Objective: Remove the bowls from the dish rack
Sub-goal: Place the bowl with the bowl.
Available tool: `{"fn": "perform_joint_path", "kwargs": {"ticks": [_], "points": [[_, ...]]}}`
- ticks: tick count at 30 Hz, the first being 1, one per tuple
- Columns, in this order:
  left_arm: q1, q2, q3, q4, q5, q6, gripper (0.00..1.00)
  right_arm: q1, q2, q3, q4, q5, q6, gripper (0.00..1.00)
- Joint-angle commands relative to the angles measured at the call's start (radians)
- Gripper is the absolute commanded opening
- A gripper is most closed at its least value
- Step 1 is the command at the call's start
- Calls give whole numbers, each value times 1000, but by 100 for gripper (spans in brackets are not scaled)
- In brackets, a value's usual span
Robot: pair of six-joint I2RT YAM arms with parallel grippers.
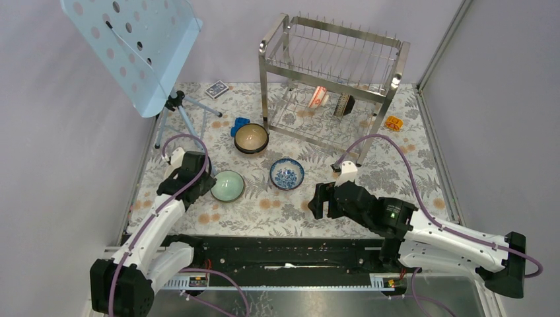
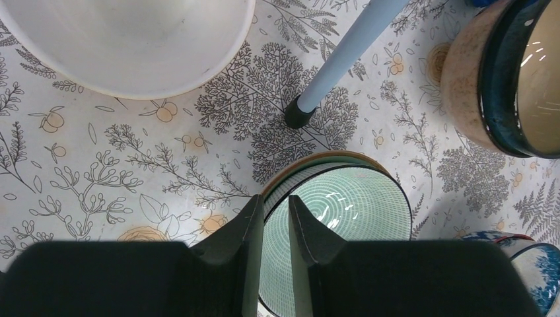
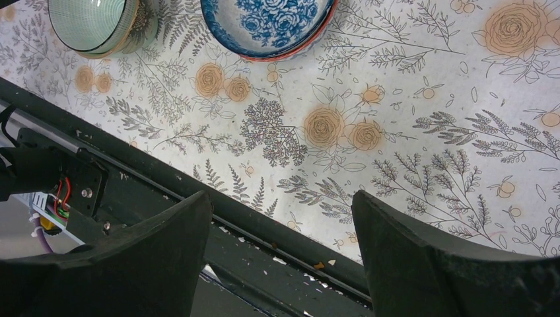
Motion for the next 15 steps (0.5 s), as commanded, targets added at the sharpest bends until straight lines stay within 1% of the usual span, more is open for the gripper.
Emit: {"fn": "perform_joint_path", "kwargs": {"ticks": [1,15], "points": [[7,5,-10,49,-1,18,23,-1,5,13,-9,20,3,84],[7,-7,-8,47,10,25,23,-1,15,22,-12,21,-1,85]]}}
